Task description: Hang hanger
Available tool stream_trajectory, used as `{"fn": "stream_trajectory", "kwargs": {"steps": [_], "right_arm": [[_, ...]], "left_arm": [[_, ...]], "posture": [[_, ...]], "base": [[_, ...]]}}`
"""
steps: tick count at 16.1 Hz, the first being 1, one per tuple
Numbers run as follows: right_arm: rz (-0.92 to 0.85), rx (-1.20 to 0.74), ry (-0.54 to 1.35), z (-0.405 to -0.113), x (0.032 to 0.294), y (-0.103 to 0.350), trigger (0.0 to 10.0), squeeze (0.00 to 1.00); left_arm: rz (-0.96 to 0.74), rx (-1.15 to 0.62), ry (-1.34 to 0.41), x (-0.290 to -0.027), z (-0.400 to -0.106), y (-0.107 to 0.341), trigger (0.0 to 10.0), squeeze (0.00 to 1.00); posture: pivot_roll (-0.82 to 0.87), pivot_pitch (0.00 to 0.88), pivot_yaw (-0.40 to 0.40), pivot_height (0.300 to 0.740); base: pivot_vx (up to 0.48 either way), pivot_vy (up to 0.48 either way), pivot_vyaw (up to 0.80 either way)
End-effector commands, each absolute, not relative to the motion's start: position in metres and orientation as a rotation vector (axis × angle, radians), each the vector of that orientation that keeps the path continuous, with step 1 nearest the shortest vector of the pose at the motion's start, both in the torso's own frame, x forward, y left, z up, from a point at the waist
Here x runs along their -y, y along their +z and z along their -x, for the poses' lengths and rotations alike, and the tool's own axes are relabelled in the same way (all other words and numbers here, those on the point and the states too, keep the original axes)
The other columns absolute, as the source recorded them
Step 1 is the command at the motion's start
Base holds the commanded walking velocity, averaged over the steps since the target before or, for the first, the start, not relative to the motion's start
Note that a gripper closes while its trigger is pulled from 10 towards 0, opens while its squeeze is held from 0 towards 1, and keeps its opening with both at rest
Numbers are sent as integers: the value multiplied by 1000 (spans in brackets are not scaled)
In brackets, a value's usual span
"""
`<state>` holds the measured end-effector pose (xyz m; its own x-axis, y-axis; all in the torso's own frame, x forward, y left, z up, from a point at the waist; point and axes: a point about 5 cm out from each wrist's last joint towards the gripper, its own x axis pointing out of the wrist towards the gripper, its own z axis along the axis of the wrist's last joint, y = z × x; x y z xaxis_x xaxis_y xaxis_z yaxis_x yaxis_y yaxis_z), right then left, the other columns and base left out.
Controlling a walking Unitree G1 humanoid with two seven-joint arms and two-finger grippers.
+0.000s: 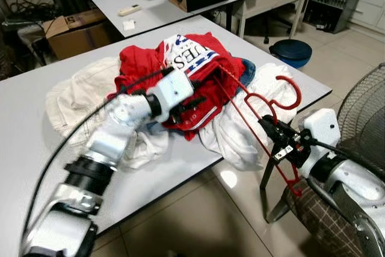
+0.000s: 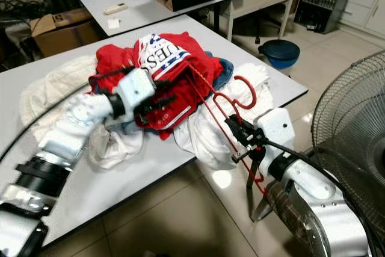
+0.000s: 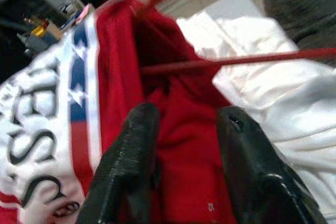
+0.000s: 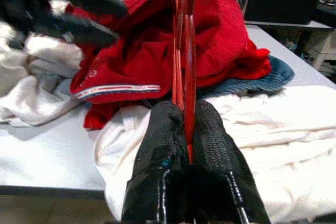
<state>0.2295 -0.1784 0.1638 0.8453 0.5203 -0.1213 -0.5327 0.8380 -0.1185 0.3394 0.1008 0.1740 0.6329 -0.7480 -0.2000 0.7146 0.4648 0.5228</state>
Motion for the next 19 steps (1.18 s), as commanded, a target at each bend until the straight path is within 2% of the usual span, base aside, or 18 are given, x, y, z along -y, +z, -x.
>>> {"fn": "stream_trajectory", "kwargs": {"steps": [1,3,7,8,9,11,12,13,15,16,19], "right_arm": [[145,-36,581,-228,174,172,10000,0],[133,-19,591,-228,171,175,10000,0],[119,-8,610,-227,169,177,10000,0],[118,-9,614,-227,168,177,10000,0],[120,-13,618,-227,168,176,10000,0],[122,-16,616,-227,168,176,10000,0],[123,-16,615,-227,169,176,10000,0],[123,-17,616,-227,169,176,10000,0],[125,-19,623,-227,169,176,10000,0],[125,-21,629,-227,169,176,10000,0],[123,-22,637,-227,168,176,10000,0]], "left_arm": [[-645,65,-867,-103,-342,174,10000,1000],[-743,81,-734,-105,-354,171,10000,1000],[-803,98,-621,-108,-364,172,10000,1000],[-767,126,-648,-104,-362,175,10000,1000],[-658,163,-769,-93,-354,176,10000,1000],[-671,161,-868,-92,-346,169,10000,1000],[-661,158,-926,-92,-340,166,10000,953],[-633,158,-975,-93,-336,166,10000,667],[-629,190,-859,-105,-347,175,10000,286],[-643,199,-800,-109,-353,178,10000,0],[-610,232,-715,-106,-360,187,10000,0]], "posture": [[-84,0,123,740],[-85,0,122,740],[-86,0,122,740],[-86,0,123,740],[-88,0,125,740],[-89,0,126,740],[-88,0,125,740],[-87,0,124,740],[-81,0,117,740],[-81,0,117,740],[-83,0,118,740]], "base": [[0,0,0],[0,0,0],[0,0,0],[0,0,0],[0,0,0],[0,0,0],[0,0,0],[0,0,0],[0,0,0],[0,0,0],[0,0,0]]}}
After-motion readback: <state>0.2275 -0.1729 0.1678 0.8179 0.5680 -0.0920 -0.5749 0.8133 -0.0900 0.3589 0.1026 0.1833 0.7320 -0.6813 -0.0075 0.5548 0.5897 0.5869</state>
